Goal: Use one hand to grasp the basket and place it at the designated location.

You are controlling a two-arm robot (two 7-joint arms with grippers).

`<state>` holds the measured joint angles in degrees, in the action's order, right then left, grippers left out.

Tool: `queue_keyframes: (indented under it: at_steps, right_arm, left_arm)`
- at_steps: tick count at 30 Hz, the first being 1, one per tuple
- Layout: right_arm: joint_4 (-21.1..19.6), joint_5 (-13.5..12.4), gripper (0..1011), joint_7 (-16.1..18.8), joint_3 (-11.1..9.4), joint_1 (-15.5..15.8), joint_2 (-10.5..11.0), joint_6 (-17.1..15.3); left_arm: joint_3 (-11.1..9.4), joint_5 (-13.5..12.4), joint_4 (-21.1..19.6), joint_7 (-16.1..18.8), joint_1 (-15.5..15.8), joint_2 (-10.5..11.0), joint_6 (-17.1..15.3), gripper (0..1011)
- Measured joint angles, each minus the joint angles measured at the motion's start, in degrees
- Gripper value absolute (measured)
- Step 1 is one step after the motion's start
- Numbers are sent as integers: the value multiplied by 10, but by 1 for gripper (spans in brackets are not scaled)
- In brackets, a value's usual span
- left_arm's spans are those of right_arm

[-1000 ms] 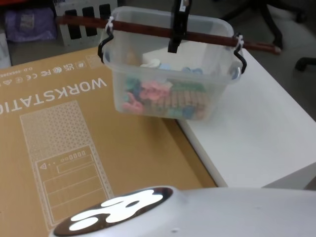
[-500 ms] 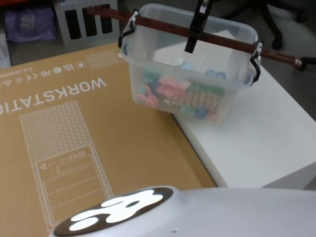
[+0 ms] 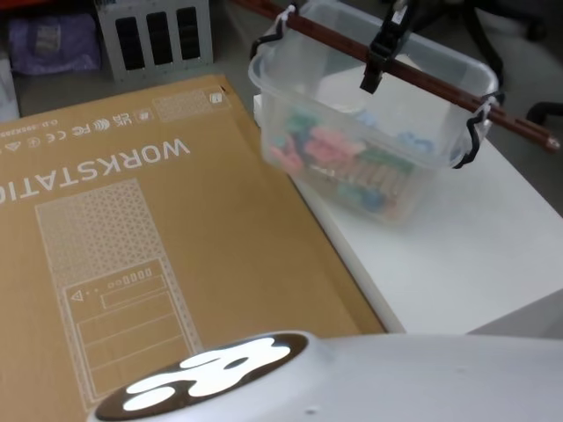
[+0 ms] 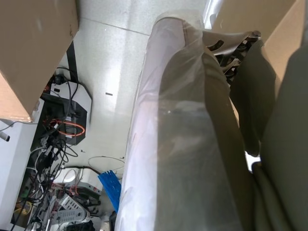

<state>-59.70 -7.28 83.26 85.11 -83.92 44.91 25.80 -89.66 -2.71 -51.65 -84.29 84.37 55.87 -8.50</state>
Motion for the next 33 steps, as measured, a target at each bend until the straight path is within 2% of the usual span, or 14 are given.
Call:
queue_keyframes:
  at_steps: [8,9,14,24,33]
  right_arm:
    - [15,-3,0,-3,-10,10,14,-17]
    - [15,-1,0,-8,-12,13,21,-33]
    - [14,1,0,-16,-17,18,28,-51]
    - [-6,1,0,-35,-33,36,57,-82]
    - [-25,8,0,-45,-39,50,78,-110]
  left_arm:
    - [0,0,0,0,0,0,0,0]
    - [0,0,0,0,0,0,0,0]
    - [0,0,0,0,0,0,0,0]
    - [0,0,0,0,0,0,0,0]
    - [0,0,0,0,0,0,0,0]
